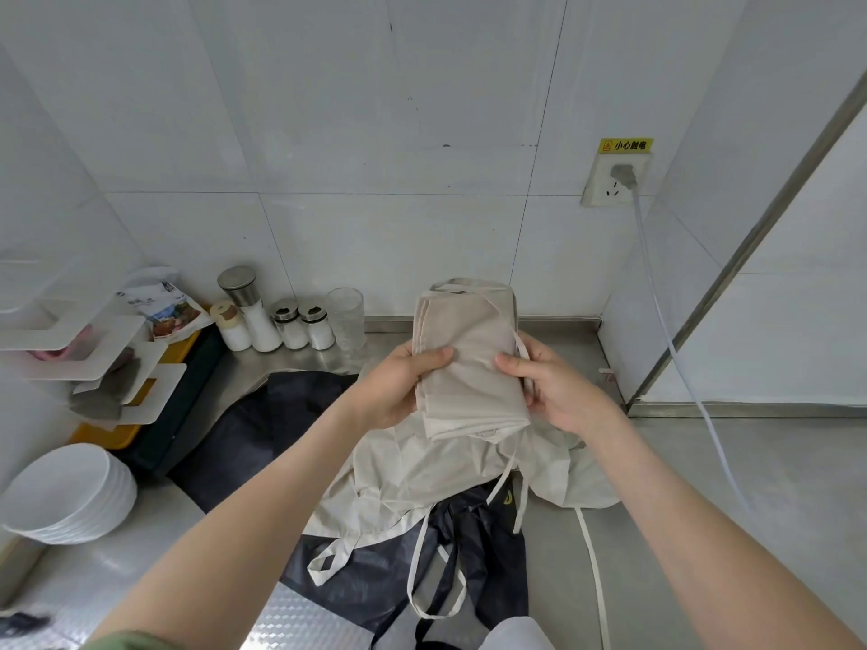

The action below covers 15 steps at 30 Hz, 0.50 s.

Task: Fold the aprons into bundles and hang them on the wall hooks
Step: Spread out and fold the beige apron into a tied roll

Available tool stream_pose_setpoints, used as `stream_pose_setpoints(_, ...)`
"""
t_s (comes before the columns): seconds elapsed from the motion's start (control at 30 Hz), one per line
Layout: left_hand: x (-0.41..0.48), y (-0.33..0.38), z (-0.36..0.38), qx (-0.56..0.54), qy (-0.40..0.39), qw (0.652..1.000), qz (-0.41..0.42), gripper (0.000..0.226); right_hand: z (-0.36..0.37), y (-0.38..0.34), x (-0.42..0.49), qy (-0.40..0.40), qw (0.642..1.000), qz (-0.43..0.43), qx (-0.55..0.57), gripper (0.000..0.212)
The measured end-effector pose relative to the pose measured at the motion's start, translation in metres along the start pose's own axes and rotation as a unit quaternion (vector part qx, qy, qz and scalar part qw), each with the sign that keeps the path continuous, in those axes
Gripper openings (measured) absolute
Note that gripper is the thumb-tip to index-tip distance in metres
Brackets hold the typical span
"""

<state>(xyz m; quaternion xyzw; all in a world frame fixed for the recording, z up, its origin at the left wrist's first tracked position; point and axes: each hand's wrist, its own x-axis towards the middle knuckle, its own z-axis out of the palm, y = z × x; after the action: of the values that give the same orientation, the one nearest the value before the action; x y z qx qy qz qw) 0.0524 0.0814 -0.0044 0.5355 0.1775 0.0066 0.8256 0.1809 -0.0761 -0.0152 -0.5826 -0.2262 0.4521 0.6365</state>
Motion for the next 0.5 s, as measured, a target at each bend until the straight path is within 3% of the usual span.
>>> stream_pose_setpoints(0.17,-0.001,0.003,-0.006,-0.062,-0.036,0.997,0.014,0.032,0.0,0.005,0.005,0.0,0.996,-0.039,0.074,0.049)
stream_pose_setpoints(0.27,-0.001,0.006,-0.008,-0.016,-0.053,0.998,0.014,0.032,0.006,0.001,0.001,0.014,0.997,-0.048,0.062,0.028)
stream_pose_setpoints(0.37,-0.002,0.01,-0.009,0.05,-0.05,0.997,0.026,0.046,0.005,0.003,0.003,0.048,0.998,-0.041,0.025,0.055)
stream_pose_setpoints(0.5,0.001,0.01,-0.005,0.064,0.008,0.996,0.057,0.035,0.013,-0.002,0.003,0.013,0.995,-0.084,0.05,0.049)
